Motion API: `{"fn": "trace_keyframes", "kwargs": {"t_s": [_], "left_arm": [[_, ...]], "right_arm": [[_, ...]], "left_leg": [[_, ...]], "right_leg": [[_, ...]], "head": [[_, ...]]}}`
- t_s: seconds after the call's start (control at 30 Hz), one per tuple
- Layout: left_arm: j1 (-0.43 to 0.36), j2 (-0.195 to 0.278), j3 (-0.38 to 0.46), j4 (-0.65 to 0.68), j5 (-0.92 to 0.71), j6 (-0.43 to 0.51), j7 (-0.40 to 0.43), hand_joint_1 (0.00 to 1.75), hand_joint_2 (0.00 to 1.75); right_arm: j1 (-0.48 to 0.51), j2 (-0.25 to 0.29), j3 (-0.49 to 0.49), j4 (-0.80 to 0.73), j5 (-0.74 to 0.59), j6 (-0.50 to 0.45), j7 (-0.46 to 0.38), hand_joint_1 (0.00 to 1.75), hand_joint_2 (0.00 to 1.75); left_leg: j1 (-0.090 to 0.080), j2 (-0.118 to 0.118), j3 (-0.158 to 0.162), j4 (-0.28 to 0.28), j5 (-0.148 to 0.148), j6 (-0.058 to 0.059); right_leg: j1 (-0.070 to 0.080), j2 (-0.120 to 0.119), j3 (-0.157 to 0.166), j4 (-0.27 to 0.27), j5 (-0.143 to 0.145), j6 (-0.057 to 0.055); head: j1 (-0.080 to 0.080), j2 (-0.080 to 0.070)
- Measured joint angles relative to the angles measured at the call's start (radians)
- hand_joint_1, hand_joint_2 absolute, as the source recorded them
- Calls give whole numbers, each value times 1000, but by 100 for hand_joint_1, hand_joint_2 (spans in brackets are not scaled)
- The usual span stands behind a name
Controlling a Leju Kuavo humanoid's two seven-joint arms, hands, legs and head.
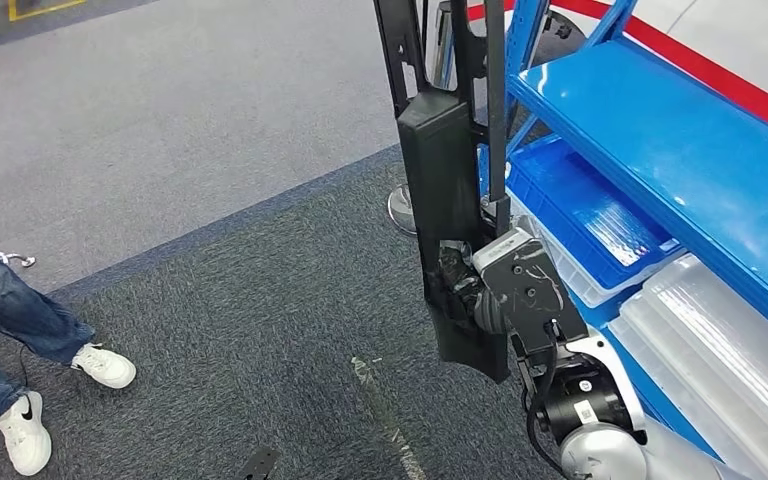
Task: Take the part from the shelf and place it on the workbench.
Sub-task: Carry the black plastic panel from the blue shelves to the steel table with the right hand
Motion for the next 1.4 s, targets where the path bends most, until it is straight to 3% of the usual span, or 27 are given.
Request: {"fn": "trace_keyframes", "kwargs": {"t_s": [0.03,0.1,0.17,0.2,0.23,0.27,0.3,0.37,0.43,0.5,0.53,0.6,0.67,0.73,0.77,0.8,0.87,0.93,0.97,1.03,1.1,1.17,1.23,1.27,1.3,1.33,1.4], "left_arm": [[3,0,-1,0,0,0,0,0,175],[5,-1,-3,0,-1,-1,0,0,175],[1,-1,-5,0,-1,-2,0,0,175],[-1,-1,-6,0,-1,-2,0,0,175],[-2,-1,-7,0,-1,-3,1,0,175],[-1,-1,-9,0,-1,-4,2,0,175],[0,-1,-9,0,-1,-4,3,0,175],[1,-1,-10,0,-1,-5,5,0,175],[1,-1,-10,0,-1,-6,7,0,175],[2,0,-11,0,-1,-6,10,0,175],[5,0,-11,0,-1,-6,11,0,175],[7,0,-11,0,-1,-6,12,0,175],[4,-1,-11,0,-1,-7,12,0,175],[2,-1,-11,0,-1,-7,13,0,175],[2,-1,-11,0,-1,-8,13,0,175],[3,-1,-11,0,-1,-8,14,0,175],[3,-1,-11,0,-1,-8,15,0,175],[-1,0,-11,0,-1,-8,15,0,175],[-1,0,-11,0,-1,-8,15,0,175],[2,1,-11,1,-1,-8,15,0,175],[5,0,-11,0,-1,-8,16,0,175],[3,-1,-12,0,-1,-8,16,0,175],[-1,-1,-12,0,-1,-8,16,0,175],[-2,-1,-12,0,-1,-8,16,0,175],[-1,-1,-12,0,-1,-8,16,0,175],[0,-1,-13,0,-1,-9,16,0,175],[1,-1,-13,1,-1,-9,16,0,175]], "right_arm": [[-1,0,0,0,0,1,0,154,175],[-4,0,0,-1,1,2,0,154,175],[-3,0,0,-1,3,4,0,154,175],[-1,0,0,-1,4,7,0,154,175],[1,0,0,0,5,9,0,154,175],[2,0,0,0,7,10,0,154,175],[2,0,0,0,9,11,0,154,175],[2,0,0,-1,13,11,0,154,175],[2,0,0,-2,15,12,0,154,175],[1,0,0,-4,15,13,0,154,175],[-1,0,0,-5,16,13,0,154,175],[-2,0,1,-7,17,13,0,154,175],[-2,1,1,-8,17,13,0,154,175],[0,1,1,-9,18,13,0,154,175],[1,1,1,-9,18,13,0,154,175],[1,1,1,-9,18,13,0,154,175],[1,1,1,-9,18,13,0,154,175],[1,1,1,-9,19,13,0,154,175],[1,1,1,-9,20,13,1,154,175],[1,1,1,-9,22,13,1,154,175],[0,0,0,-9,22,13,1,154,175],[1,0,0,-9,23,13,1,154,175],[6,0,1,-9,23,13,1,154,175],[8,0,1,-9,23,13,1,154,175],[10,-1,1,-9,23,13,2,154,175],[10,-1,1,-9,23,13,2,154,175],[10,-1,1,-9,23,14,2,154,175]], "left_leg": [[3,-10,7,-10,3,4],[9,-27,23,-29,9,14],[10,-45,26,-31,9,24],[9,-57,26,-29,7,27],[9,-70,26,-25,5,27],[10,-84,26,-19,1,25],[12,-98,25,-11,-4,22],[14,-123,18,13,-17,12],[16,-143,3,29,-23,0],[20,-163,-7,31,-20,-10],[20,-159,-10,33,-21,-15],[20,-115,-33,77,-45,-26],[23,-61,-92,188,-95,-38],[28,-45,-144,279,-119,-44],[29,-42,-145,277,-106,-44],[29,-38,-126,239,-79,-41],[21,-6,-56,107,-22,-28],[9,22,-12,24,-4,-14],[4,22,-9,15,-8,-9],[7,0,-1,1,-2,-1],[14,-19,16,-22,5,8],[16,-38,26,-32,8,17],[16,-62,27,-27,4,22],[16,-76,27,-23,1,22],[17,-90,27,-17,-3,20],[20,-104,26,-8,-9,16],[22,-128,17,17,-23,4]], "right_leg": [[0,9,3,2,-5,5],[-1,51,-15,50,-37,10],[-1,89,-79,171,-88,10],[-1,96,-114,228,-103,11],[-1,98,-136,259,-100,12],[-2,100,-140,250,-77,14],[-4,105,-125,205,-38,16],[-10,141,-77,88,18,17],[-12,170,-56,39,25,13],[-11,159,-55,38,24,2],[-11,148,-53,35,25,-4],[-14,126,-46,29,27,-15],[-12,102,-43,27,24,-21],[-10,77,-41,27,20,-23],[-10,66,-40,27,18,-23],[-9,55,-37,27,15,-22],[-7,34,-28,25,9,-18],[-4,17,-19,18,6,-10],[-3,8,-15,12,6,-6],[-2,-5,-5,4,2,5],[-2,21,-11,32,-21,11],[-2,69,-61,137,-70,10],[-2,92,-128,248,-100,11],[-2,96,-143,262,-90,13],[-4,99,-140,237,-62,16],[-8,106,-120,183,-22,18],[-17,142,-78,77,24,22]], "head": [[2,0],[7,0],[10,0],[11,0],[11,0],[11,0],[11,0],[12,0],[12,0],[13,0],[14,0],[4,0],[-5,0],[-6,0],[-6,0],[-6,0],[-6,0],[-6,0],[-6,0],[-5,0],[-1,0],[3,0],[6,0],[6,0],[6,0],[6,0],[6,0]]}}
